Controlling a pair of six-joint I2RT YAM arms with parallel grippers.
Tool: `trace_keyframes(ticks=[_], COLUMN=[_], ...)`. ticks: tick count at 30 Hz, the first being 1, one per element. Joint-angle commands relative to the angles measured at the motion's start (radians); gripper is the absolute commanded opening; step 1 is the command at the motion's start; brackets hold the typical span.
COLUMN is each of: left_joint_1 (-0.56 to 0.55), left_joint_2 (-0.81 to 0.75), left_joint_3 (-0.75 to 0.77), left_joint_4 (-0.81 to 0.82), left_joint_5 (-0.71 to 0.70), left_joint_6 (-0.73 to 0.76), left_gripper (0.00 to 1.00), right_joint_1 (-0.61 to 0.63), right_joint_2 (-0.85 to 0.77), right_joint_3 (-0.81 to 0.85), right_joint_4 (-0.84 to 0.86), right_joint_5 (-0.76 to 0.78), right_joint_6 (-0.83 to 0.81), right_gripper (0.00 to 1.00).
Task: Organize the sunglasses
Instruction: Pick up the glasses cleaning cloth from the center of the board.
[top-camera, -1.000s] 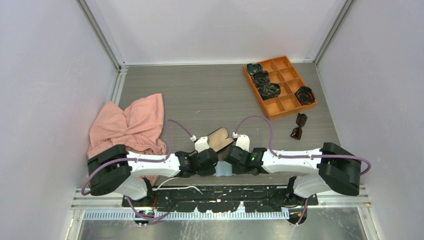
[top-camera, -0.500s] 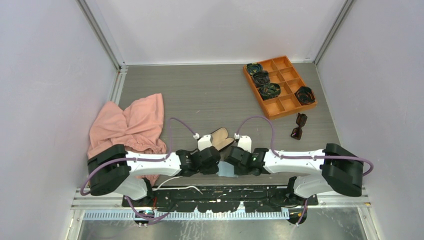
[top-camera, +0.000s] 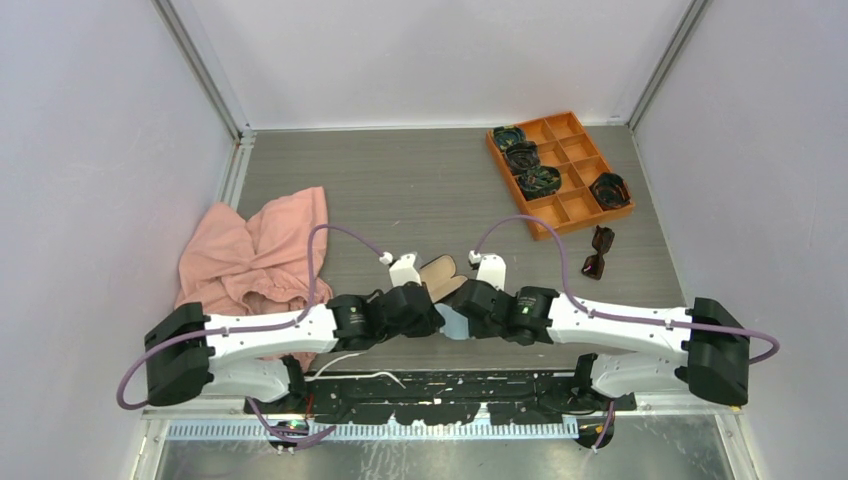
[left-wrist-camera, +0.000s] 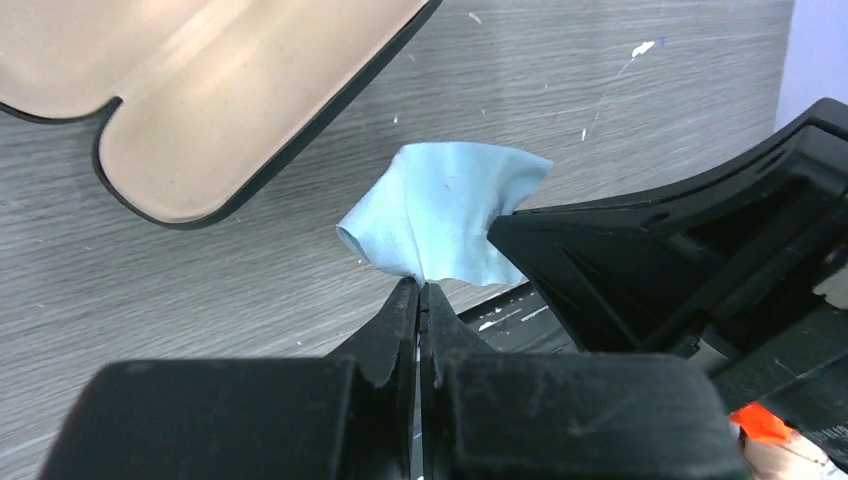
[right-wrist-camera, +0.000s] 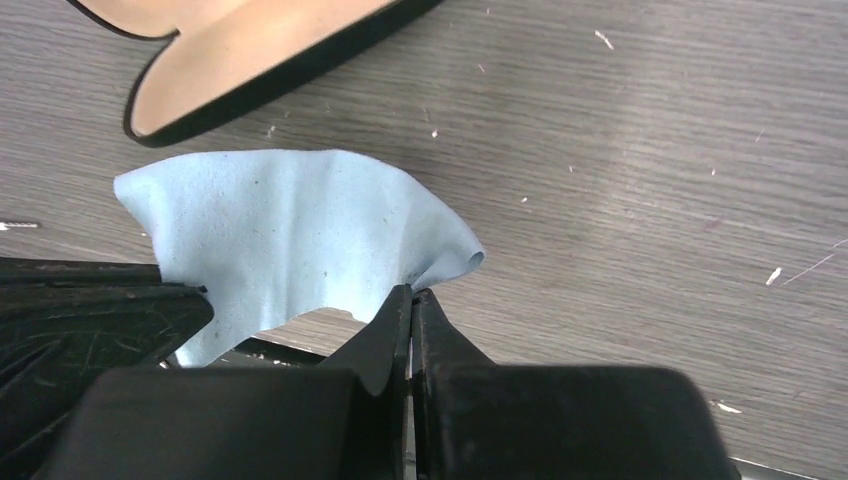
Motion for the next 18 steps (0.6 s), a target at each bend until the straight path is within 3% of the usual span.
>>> trace_keyframes(ticks=[1, 11, 18], left_joint_1=[0.004, 0.087, 0.171], left_joint_2=[-0.057, -0.155, -0.138], left_joint_3=[0.006, 0.006, 0.001], left_joint_4=[-0.065, -0.208, -0.175], left_joint_5=[-0.087, -0.119, -0.045], left_joint_6=[0.026, 0.037, 0.074], left_gripper=[0.00, 0.00, 0.00], right_joint_1=[-0.005, -0.082, -0.164], right_joint_2=[0.005, 0.148, 0.260], right_joint_3=[0.075, 0.236, 0.348], right_joint_4=[-0.005, 0.048, 0.055], right_joint_5=[0.067, 0.039, -0.019], right_joint_6=[-0.054, -0.170, -0.270], right_gripper=[0.00, 0.01, 0.01])
